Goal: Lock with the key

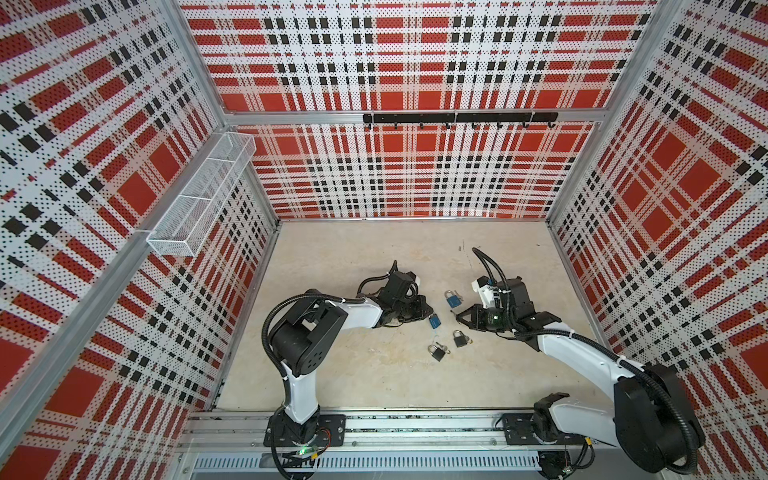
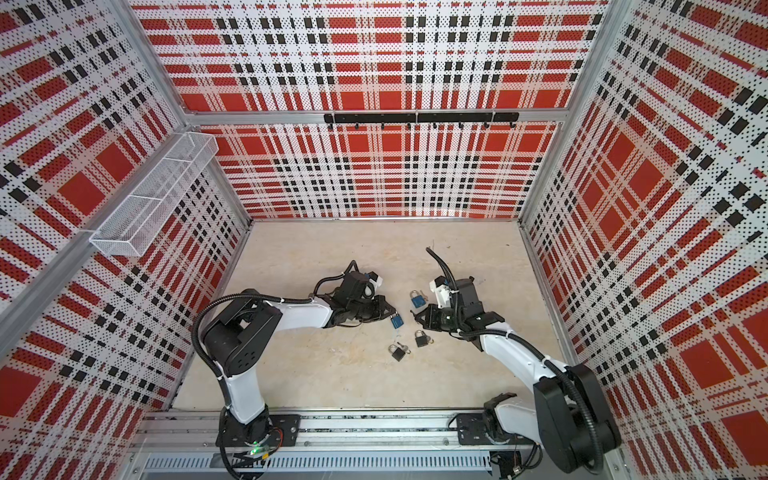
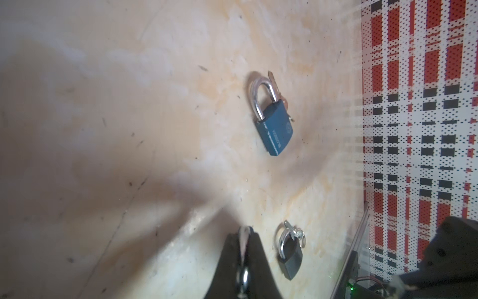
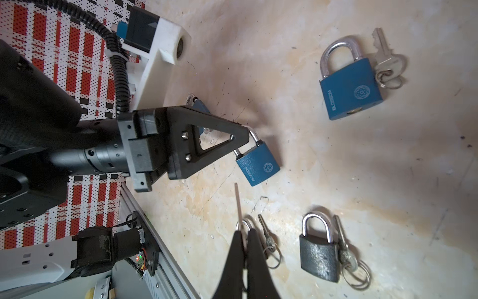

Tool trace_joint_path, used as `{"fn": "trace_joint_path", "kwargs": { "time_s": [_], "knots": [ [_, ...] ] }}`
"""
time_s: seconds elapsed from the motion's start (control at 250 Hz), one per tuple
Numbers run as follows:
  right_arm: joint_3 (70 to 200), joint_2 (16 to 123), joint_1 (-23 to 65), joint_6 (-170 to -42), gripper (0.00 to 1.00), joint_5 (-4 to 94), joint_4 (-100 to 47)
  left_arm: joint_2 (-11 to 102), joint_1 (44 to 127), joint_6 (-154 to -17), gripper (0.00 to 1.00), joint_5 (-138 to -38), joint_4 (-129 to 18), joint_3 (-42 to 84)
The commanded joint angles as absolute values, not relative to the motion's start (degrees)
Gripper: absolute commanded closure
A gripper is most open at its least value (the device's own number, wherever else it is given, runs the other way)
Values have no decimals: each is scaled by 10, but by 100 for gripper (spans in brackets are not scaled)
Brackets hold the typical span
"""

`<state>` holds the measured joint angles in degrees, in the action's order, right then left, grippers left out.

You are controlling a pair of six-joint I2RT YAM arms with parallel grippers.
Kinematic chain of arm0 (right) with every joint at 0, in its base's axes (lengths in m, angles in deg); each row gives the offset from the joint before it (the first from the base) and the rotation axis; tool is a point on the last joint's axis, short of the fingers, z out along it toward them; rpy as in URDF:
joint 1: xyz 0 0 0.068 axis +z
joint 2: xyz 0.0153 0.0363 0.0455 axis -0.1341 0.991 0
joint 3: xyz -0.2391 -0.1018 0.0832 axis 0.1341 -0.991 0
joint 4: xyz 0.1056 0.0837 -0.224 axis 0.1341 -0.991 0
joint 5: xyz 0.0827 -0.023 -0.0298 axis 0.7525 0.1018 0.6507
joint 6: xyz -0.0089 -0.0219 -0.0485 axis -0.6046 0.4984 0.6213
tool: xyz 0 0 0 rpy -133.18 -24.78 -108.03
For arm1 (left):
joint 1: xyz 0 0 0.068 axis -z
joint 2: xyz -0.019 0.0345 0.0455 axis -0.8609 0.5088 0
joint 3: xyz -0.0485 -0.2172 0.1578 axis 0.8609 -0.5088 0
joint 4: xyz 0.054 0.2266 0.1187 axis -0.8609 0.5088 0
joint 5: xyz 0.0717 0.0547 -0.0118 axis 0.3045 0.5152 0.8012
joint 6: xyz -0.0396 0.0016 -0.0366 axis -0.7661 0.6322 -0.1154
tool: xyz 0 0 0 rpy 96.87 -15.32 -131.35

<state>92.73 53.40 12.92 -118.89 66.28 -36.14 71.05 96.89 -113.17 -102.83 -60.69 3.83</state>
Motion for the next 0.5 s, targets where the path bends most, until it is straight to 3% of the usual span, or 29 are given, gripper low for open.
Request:
{"fn": "trace_joint_path", "kwargs": {
  "time_s": [0.0,0.172,0.216,0.328,0.496],
  "knots": [
    [940,555,135,-1177,100,659,-315,720,961,-1129,100,-1005,-611,46],
    [959,594,146,-1172,100,649,-305,725,956,-1121,100,-998,-600,55],
    [963,602,148,-1171,100,645,-304,725,955,-1119,89,-994,-596,57],
    [975,621,153,-1169,100,636,-301,719,951,-1116,76,-985,-592,55],
    [992,646,164,-1166,100,618,-302,701,946,-1108,73,-966,-581,53]
  ]
}}
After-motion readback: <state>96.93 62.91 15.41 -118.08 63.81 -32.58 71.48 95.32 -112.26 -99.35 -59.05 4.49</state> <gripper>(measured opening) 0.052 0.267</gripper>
